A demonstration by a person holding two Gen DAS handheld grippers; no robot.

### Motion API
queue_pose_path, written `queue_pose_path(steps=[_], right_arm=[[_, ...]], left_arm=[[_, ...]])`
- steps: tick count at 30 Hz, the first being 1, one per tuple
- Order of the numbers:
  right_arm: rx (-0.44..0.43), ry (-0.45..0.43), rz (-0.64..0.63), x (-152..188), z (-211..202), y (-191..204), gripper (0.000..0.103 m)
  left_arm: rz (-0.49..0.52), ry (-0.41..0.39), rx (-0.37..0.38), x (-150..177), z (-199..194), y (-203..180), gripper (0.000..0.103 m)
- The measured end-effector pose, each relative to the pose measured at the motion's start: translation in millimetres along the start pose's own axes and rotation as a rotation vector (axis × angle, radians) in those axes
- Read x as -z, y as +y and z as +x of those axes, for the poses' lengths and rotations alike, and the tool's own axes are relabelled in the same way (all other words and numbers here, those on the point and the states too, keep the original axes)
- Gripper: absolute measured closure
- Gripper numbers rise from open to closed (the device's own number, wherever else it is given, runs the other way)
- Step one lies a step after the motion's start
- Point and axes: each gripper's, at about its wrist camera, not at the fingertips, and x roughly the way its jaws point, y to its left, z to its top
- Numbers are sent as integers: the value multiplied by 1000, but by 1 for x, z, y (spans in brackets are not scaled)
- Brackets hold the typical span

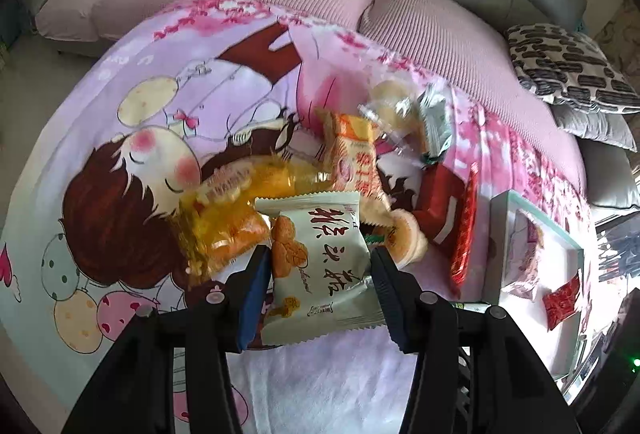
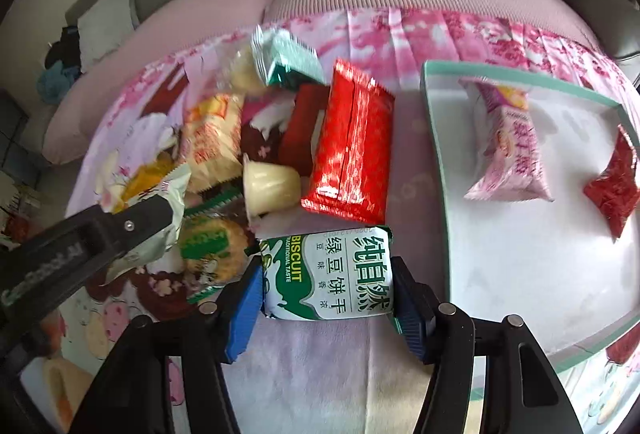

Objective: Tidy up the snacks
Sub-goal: 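Carry both packs over the tray and open both grippers to release them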

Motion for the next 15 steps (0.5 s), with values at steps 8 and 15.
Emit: queue_pose_path(steps=[8,15], right_arm=[[15,-67,45,-7,-30,-19,40],[162,-107,190,-12,-46,-87,40]], left_arm=[[34,-54,26,-5,-17,-17,50],[131,-82,87,2,-26,-55,50]])
